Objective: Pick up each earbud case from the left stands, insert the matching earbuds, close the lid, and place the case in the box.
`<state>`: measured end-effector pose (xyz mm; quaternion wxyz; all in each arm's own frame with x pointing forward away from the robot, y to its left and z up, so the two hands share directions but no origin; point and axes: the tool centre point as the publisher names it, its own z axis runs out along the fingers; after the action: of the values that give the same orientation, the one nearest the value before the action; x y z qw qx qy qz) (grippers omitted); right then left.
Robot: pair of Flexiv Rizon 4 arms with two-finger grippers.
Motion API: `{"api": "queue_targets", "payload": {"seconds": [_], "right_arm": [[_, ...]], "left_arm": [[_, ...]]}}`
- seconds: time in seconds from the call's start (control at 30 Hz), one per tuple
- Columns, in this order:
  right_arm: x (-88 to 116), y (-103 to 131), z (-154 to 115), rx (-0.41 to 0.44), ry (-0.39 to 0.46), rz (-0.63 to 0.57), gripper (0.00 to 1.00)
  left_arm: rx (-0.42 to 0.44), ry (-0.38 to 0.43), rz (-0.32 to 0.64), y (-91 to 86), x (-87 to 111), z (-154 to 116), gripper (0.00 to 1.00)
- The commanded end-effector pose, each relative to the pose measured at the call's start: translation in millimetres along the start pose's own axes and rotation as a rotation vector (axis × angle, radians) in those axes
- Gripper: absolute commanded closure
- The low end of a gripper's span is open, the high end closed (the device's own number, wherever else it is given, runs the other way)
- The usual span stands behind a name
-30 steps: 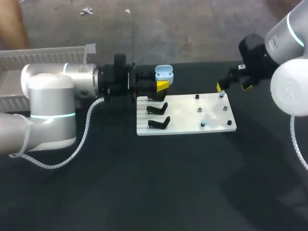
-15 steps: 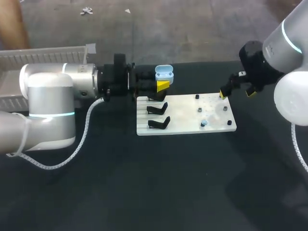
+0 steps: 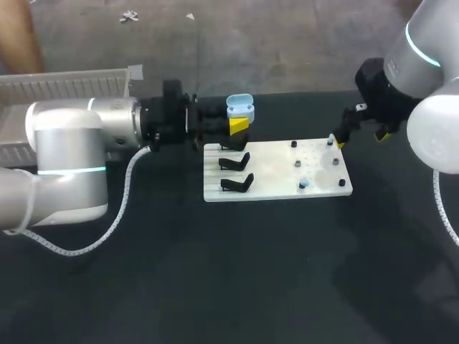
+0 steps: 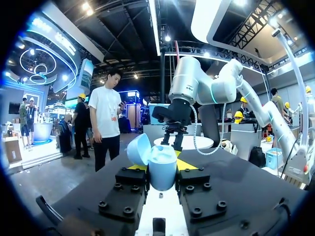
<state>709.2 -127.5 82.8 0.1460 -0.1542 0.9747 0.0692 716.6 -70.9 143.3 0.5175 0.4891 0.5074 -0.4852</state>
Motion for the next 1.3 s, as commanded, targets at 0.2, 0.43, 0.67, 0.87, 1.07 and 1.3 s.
{"api": "queue_targets", "payload": {"seconds": [0.2,0.43,0.67,0.87,1.07,1.3], "right_arm": [[-9.1,-2.9,-4.6,0.041,0.017,-0.005,0.0],[-9.1,-2.9,-4.6,0.041,0.017,-0.005,0.0],[-9.1,-2.9,-4.6,0.041,0.017,-0.005,0.0],[-9.1,-2.9,-4.6,0.041,0.017,-0.005,0.0],[-9.7,-2.2,-3.6,0.042,0.023,-0.008,0.0],[-15.7,-0.2,5.9,0.07,0.054,-0.014,0.0]], "left_arm": [[-0.003,0.013,0.005,-3.9,-9.1,-3.8,1.0],[0.005,0.003,0.006,-1.8,-9.8,-1.2,1.0],[0.009,-0.003,0.003,-0.8,-10.3,1.5,1.0],[0.011,-0.004,0.001,-1.0,-10.1,2.0,1.0],[0.011,-0.004,0.001,-1.0,-10.1,2.0,1.0],[0.011,-0.004,0.001,-1.0,-10.1,2.0,1.0]]}}
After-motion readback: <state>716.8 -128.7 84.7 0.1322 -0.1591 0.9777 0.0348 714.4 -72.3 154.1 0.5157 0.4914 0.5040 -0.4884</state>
